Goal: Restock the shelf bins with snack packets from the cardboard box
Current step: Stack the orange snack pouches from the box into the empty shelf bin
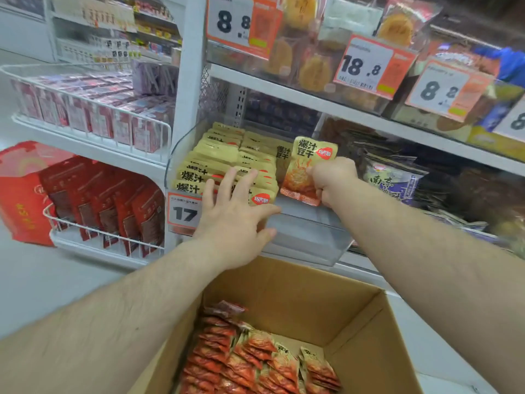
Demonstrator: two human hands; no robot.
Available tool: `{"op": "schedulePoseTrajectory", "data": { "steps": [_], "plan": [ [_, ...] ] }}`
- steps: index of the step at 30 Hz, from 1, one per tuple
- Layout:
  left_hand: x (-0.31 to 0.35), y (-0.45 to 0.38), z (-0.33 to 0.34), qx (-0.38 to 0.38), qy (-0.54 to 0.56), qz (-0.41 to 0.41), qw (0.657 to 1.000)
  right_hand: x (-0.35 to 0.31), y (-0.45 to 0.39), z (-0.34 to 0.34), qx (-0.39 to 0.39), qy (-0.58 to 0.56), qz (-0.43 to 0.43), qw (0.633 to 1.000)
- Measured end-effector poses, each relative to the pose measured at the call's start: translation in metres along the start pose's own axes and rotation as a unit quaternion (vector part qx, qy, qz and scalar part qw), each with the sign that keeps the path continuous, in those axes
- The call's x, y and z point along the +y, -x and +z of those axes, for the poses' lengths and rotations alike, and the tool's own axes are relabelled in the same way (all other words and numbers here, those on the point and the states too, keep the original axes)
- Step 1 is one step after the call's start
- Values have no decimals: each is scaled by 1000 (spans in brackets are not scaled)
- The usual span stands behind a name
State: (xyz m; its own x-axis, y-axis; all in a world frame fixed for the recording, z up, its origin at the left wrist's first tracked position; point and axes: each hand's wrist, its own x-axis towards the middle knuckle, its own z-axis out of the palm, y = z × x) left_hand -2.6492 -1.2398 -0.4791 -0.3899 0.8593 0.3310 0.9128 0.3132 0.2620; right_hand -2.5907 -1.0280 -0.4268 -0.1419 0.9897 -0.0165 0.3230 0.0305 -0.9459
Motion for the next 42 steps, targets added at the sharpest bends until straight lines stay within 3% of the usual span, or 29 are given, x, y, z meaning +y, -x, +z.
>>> {"op": "schedulePoseTrajectory", "data": {
  "steps": [10,19,24,28,31,37,42],
  "plan": [
    [-1,-4,16,25,21,-10,999,19,-60,51,-96,44,49,993],
    [-3,-3,22,57,29,12,998,21,-64,67,-50,70,24,996],
    [-3,-1,19,45,30,8,998,21,-61,68,-105,41,22,993],
    [-3,-2,20,42,32,8,999,30,-62,73,-48,78,0,996],
    [-2,-2,20,40,21,7,999,28,-62,72,-79,46,18,996],
    [-4,-2,21,35,11,8,999,25,-60,66,-145,90,36,985],
    [-2,-3,17,25,6,5,1000,20,-50,57,-152,114,25,982]
  ]
}}
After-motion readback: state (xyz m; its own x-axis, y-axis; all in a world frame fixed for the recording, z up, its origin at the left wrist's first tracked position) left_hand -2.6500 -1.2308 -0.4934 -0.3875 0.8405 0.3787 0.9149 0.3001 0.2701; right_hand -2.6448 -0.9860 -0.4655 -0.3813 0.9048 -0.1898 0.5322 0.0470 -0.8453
